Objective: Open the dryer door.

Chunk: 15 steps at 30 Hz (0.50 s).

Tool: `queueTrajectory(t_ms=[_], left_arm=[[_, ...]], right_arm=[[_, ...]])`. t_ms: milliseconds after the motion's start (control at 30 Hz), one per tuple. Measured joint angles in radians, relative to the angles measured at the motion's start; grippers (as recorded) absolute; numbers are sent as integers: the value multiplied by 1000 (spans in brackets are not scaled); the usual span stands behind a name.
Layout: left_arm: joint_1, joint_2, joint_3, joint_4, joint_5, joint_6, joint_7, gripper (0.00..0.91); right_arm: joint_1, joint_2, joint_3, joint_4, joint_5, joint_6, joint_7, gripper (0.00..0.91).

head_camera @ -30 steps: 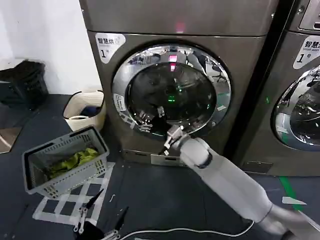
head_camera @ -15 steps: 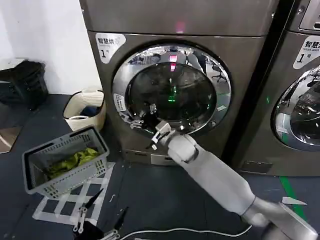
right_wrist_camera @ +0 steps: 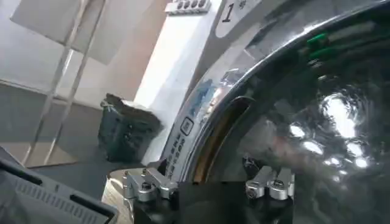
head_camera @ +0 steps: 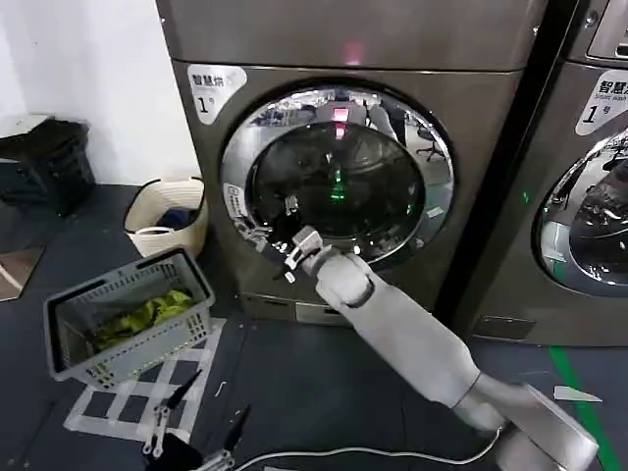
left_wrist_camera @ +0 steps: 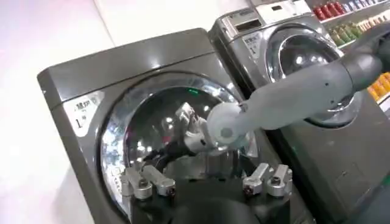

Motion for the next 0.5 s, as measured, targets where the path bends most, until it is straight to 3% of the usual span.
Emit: queueTrajectory(t_ms=[500], left_arm=[[-2,2,-1,1,-2,0,0,907]], right_arm=[[37,41,-1,-77,4,12,-38,907]])
